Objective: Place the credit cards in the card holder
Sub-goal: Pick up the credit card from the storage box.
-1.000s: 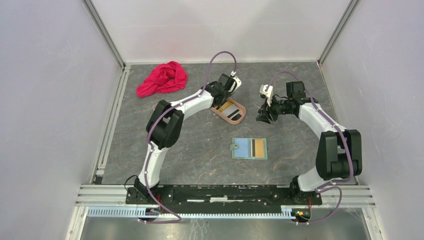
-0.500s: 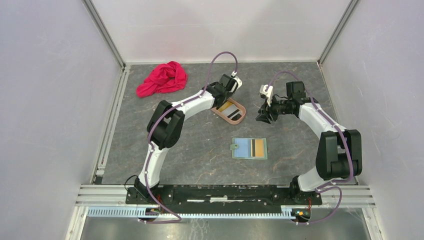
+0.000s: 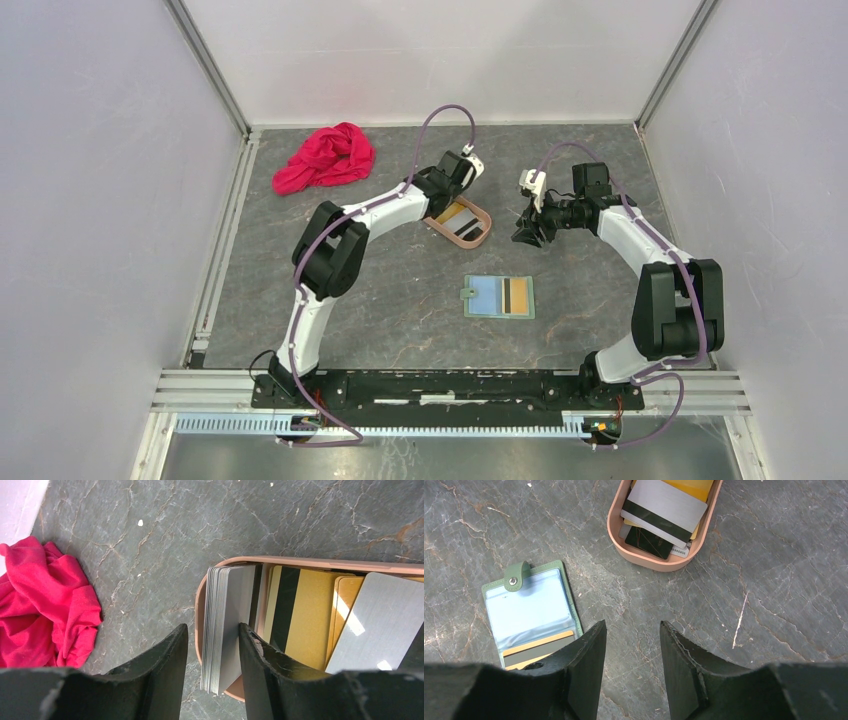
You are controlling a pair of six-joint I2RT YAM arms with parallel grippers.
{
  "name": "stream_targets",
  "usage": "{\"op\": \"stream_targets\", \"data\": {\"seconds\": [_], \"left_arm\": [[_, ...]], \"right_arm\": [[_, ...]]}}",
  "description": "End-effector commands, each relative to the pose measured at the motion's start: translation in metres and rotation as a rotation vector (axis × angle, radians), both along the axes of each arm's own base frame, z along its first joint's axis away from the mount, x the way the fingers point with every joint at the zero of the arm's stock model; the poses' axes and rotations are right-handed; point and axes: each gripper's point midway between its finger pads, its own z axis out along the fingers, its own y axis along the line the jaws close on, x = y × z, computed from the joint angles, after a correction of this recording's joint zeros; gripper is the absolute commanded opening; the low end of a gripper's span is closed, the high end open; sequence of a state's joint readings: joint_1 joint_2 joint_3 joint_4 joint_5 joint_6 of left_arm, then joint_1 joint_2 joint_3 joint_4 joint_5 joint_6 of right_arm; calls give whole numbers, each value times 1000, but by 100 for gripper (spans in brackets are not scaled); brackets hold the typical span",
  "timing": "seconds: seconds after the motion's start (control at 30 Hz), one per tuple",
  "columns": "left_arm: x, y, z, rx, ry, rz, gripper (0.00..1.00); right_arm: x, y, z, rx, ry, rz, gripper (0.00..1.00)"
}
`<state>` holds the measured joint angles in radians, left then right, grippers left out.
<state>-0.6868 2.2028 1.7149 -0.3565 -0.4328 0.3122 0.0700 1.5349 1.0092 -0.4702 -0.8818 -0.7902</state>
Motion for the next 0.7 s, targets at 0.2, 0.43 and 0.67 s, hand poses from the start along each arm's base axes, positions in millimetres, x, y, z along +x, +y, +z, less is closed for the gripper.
{"op": "stream_targets", "data": {"seconds": [0.2,0.43,0.67], "left_arm": [[11,6,52,-34,-134,30,47],[11,5,54,-44,-136,26,45],[9,4,58,-62,-147,21,43]], "right_arm": [[4,2,10,20,-26,13,50],[3,2,10,20,-27,12,50],[3,2,11,20,-29,13,49]]}}
